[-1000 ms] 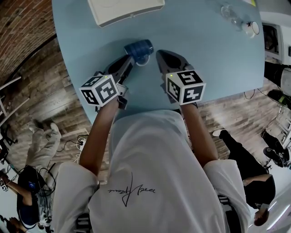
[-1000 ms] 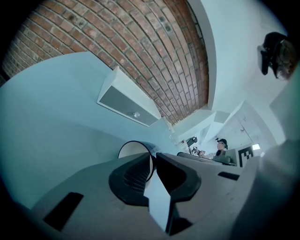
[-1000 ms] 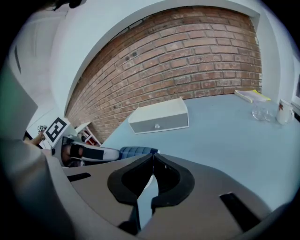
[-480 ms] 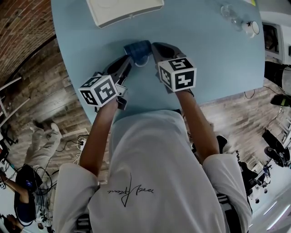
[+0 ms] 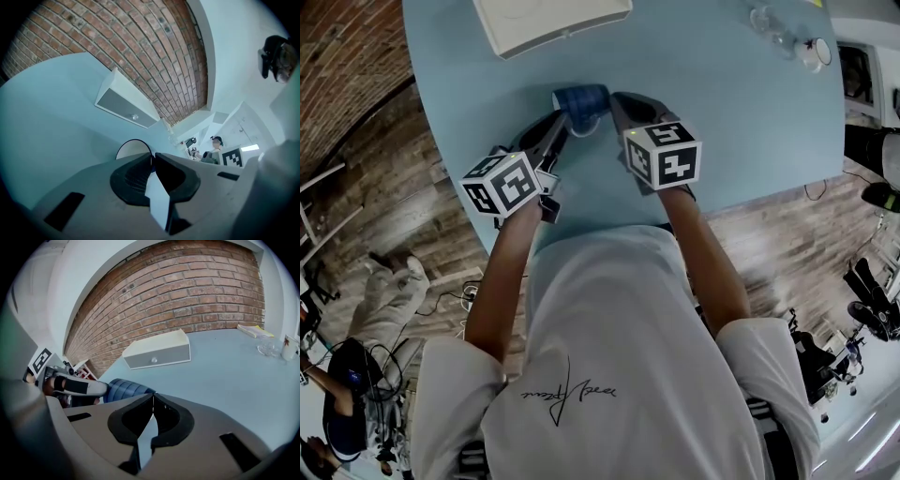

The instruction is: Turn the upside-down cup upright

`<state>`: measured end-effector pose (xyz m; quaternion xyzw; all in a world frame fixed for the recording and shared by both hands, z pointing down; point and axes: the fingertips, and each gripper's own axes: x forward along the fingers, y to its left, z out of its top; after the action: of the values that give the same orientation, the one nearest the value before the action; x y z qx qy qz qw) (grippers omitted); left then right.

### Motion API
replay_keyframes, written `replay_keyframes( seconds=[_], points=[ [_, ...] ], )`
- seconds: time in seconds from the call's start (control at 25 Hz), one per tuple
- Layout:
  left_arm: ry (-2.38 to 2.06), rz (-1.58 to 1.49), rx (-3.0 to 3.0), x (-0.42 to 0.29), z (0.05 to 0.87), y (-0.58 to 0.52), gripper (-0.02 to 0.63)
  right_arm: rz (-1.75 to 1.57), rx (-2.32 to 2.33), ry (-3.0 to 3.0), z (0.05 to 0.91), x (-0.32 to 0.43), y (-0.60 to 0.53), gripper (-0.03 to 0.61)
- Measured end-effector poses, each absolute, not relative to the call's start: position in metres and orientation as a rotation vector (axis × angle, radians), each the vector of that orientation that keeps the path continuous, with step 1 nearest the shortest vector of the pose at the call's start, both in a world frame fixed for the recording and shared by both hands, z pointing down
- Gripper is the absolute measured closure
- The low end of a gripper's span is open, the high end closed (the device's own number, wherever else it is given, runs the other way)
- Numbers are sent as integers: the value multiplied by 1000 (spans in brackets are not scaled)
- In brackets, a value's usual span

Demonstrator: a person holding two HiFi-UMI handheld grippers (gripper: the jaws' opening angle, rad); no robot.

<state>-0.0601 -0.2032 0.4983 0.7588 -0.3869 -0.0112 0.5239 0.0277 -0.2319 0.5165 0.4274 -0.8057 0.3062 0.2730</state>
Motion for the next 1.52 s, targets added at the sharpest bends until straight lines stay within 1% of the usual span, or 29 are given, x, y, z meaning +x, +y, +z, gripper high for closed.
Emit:
replay_keyframes(
  seconds=[1.52],
  points=[
    [-890, 22, 1864, -47, 482, -203, 591, 915, 1188, -2167, 529, 29, -229, 557]
  ],
)
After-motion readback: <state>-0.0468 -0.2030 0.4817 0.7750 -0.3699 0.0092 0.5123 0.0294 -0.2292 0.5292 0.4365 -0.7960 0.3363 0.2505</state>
